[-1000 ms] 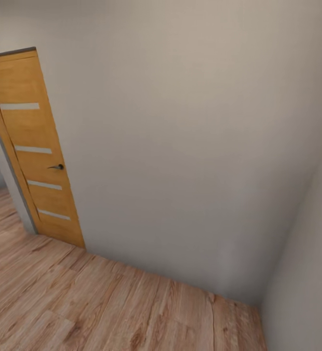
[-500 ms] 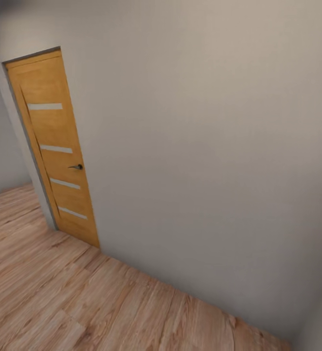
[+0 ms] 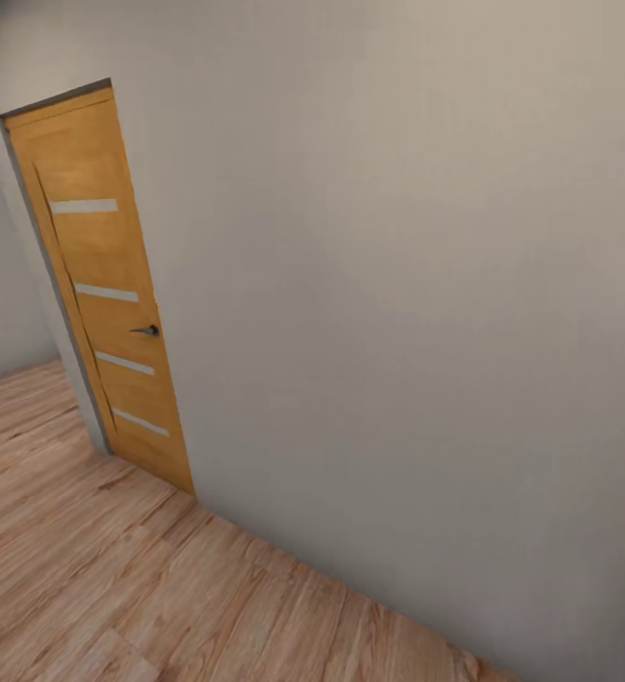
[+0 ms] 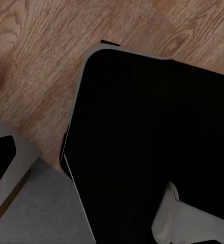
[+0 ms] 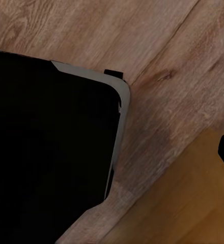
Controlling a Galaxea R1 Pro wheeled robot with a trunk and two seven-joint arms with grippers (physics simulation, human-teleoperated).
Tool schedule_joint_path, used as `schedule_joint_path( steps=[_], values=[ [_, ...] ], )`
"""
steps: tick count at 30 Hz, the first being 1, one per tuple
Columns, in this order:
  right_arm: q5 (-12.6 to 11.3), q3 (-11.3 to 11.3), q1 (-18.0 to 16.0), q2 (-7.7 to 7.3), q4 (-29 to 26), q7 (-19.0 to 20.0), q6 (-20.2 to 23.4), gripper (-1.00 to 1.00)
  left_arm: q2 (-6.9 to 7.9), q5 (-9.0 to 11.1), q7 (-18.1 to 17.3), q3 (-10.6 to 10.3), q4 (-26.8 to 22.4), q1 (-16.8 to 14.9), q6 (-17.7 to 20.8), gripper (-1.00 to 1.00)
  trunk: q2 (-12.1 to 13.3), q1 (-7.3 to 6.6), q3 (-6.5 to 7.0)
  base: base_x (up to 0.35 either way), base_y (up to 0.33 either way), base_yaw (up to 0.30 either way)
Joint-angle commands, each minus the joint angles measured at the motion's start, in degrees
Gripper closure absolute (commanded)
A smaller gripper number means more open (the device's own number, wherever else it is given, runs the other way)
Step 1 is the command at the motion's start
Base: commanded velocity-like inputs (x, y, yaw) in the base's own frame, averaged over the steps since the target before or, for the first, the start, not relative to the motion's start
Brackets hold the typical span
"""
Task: Move the two storage containers from the living room to the garage. In the garage, place one container on the floor and stack the other container on top of it (either order is fine).
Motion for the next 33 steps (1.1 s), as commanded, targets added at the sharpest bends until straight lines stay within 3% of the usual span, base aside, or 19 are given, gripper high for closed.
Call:
schedule_joint_path(
  steps=[1, 10, 23, 33],
  values=[
    [-0.6, 0.4, -0.1, 0.0, 0.2, 0.3, -0.3, -1.0, -0.02, 0.1, 0.1, 0.2, 0.0, 0.0, -0.1, -1.0, 0.0, 0.04, -0.01, 0.127, 0.0, 0.0],
    [-0.5, 0.4, -0.1, 0.2, 0.2, 0.1, -0.2, -1.0, -0.02, 0.1, 0.1, 0.2, 0.0, 0.0, -0.1, -1.0, 0.0, 0.04, -0.01, 0.024, 0.0, 0.067],
    [-0.1, 0.8, 0.0, 0.88, 0.1, -3.0, 0.7, -1.0, -0.1, 0.1, 0.1, 0.2, 0.0, 0.0, -0.1, -1.0, 0.0, 0.04, -0.01, 0.0, 0.0, 0.28],
    [-0.5, 0.2, -0.1, 0.89, -0.3, -2.7, 0.1, -1.0, -0.07, 0.1, 0.1, 0.1, 0.1, 0.0, -0.1, -1.0, 0.0, 0.04, -0.01, 0.0, 0.0, 0.3]
  ],
)
